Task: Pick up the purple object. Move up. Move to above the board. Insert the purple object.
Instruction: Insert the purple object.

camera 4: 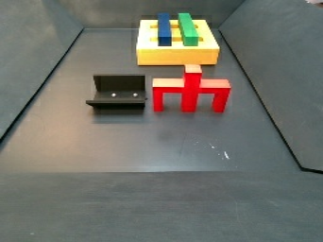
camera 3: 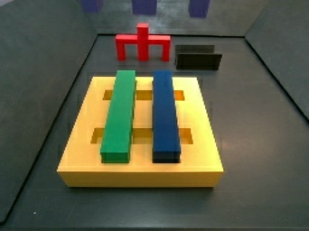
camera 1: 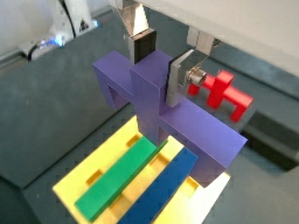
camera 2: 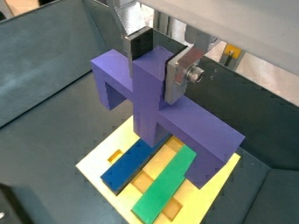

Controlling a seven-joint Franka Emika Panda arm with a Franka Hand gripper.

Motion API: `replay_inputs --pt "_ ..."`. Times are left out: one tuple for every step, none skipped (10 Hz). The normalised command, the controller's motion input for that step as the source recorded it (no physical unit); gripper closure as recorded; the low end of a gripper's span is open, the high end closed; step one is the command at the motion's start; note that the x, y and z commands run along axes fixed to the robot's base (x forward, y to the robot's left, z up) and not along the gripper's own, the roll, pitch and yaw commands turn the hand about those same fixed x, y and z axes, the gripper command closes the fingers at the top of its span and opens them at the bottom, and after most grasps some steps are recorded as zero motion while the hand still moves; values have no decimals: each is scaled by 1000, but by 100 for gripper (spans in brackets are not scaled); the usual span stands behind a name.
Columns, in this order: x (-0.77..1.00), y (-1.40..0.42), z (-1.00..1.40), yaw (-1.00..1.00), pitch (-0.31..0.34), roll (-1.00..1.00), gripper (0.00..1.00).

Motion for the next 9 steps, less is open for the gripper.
replay_inputs --pt "0 -477 -614 77 -153 -129 100" --pt "0 -463 -623 89 -151 -127 100" --pt "0 -366 -634 69 -159 -126 100" --pt "-14 -269 -689 57 -146 -27 100" --pt "-34 -277 -680 77 -130 0 100" --pt "0 -226 -597 100 -84 19 100" --pt "46 -194 -457 126 -19 39 100" --pt "0 -163 -366 163 -27 17 100" --pt "0 -200 -337 163 0 84 100"
